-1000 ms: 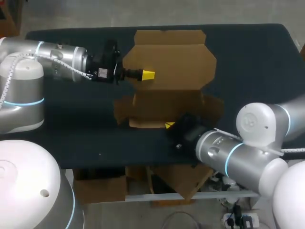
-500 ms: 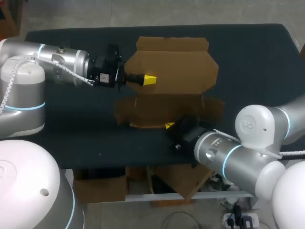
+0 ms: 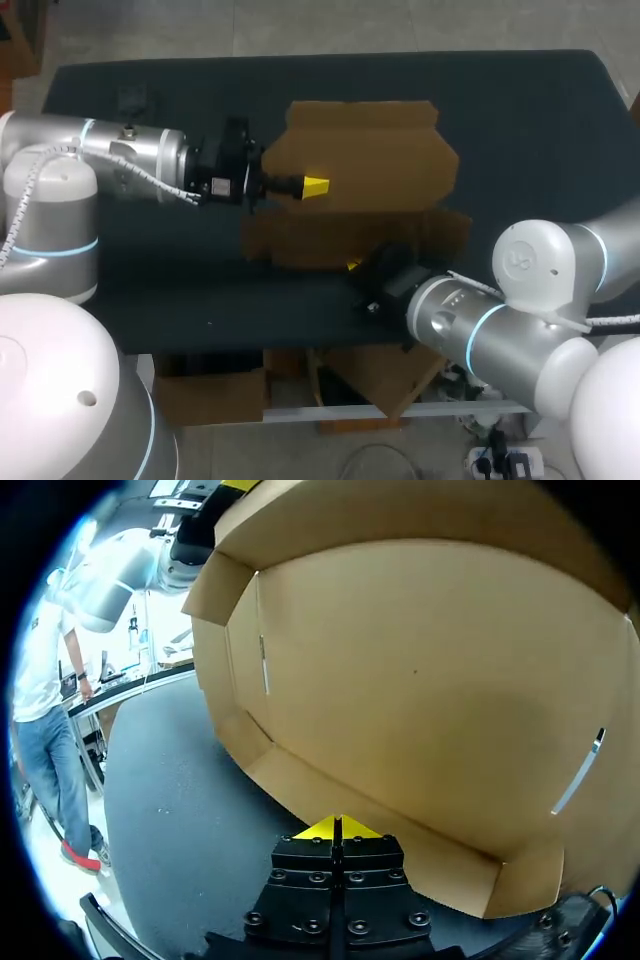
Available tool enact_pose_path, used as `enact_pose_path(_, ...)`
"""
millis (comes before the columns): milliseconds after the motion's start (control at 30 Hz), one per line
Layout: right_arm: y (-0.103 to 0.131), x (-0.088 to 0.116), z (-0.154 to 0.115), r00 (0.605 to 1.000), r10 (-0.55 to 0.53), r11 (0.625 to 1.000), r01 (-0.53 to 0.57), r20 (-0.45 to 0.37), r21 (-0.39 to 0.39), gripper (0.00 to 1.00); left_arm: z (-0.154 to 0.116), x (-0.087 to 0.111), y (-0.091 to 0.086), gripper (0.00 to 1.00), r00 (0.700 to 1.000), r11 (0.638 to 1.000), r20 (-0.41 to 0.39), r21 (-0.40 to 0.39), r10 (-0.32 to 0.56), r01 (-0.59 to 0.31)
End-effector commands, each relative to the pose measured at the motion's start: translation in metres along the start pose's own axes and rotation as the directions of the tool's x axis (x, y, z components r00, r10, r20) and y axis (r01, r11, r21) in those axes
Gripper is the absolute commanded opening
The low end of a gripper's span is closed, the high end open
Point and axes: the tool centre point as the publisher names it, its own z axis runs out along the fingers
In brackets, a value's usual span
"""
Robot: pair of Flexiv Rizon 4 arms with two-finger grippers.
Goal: Assemble the packaging by folding the flat box into shape, placing the metal phone stand inside, and closing the box properly
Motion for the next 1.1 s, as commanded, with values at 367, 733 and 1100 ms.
enact_pose_path(367,-0.005,0.003,0.003,1.000,0.000,1.000,0.000,0.006,-0.005,0.00,0.000,-0.001,0.013,0.00,1.000,1.000,-0.023,0.017,0.019,-0.019)
enact_pose_path(733,-0.005,0.003,0.003,1.000,0.000,1.000,0.000,0.006,-0.005,0.00,-0.002,-0.010,0.016,0.00,0.999,0.999,-0.035,0.031,0.030,-0.028)
enact_pose_path(1100,-0.005,0.003,0.003,1.000,0.000,1.000,0.000,0.006,-0.005,0.00,-0.004,-0.016,0.019,0.00,0.999,0.999,-0.032,0.033,0.033,-0.032)
